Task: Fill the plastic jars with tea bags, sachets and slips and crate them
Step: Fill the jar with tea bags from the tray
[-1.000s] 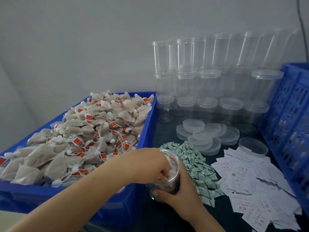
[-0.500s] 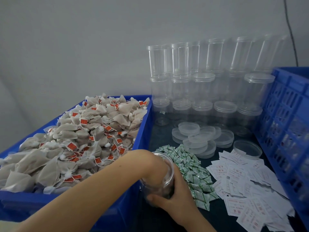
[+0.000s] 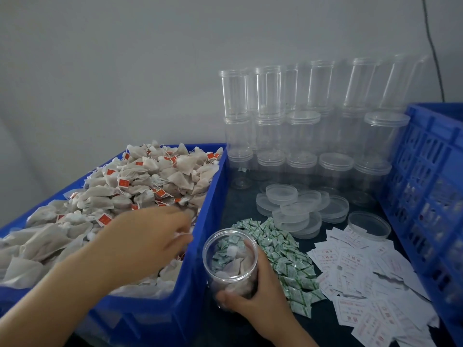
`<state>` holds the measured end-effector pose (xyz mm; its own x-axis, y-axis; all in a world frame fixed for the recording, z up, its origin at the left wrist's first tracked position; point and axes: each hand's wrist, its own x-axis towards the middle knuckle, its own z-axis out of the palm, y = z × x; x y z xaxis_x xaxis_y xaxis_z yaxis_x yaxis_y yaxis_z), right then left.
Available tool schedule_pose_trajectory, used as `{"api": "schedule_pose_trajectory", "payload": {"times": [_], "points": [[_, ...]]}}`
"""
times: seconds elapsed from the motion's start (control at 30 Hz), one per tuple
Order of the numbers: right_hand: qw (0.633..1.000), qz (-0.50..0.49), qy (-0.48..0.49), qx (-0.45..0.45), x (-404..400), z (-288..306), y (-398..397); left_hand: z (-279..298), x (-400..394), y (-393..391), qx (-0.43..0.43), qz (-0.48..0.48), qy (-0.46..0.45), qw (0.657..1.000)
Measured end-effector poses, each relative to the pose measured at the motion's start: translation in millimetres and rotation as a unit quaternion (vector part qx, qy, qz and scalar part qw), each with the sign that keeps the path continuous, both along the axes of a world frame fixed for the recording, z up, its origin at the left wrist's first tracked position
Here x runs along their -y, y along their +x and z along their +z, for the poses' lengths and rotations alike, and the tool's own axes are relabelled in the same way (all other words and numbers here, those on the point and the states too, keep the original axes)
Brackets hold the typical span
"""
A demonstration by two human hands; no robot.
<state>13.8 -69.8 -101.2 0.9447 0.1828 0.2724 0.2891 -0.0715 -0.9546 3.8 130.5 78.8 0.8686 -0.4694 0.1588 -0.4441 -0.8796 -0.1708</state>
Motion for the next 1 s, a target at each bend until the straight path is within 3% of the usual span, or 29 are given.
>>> {"api": "schedule_pose_trajectory", "payload": {"times": [0.2,0.4,0.6,0.83,1.0], "points": [[1.000,-0.001,-0.001,-0.008,0.2,4.3,-2.1,-21.0,-70.3,10.7,0.028,0.122,0.025,0.992],[1.000,0.002,-0.008,-0.016,0.2,5.4,-3.5,-57.1,-119.1,26.6,-0.011,0.239,0.070,0.968],[1.000,0.003,-0.007,-0.018,1.4,5.2,-3.1,-71.3,-129.7,48.2,-0.033,0.274,0.100,0.956],[1.000,0.004,0.002,-0.012,1.6,5.0,-2.5,-74.5,-125.9,55.1,0.002,0.334,0.136,0.933],[1.000,-0.003,0.003,-0.012,1.7,2.3,-1.3,-63.7,-123.3,44.1,0.042,0.291,0.145,0.945]]}}
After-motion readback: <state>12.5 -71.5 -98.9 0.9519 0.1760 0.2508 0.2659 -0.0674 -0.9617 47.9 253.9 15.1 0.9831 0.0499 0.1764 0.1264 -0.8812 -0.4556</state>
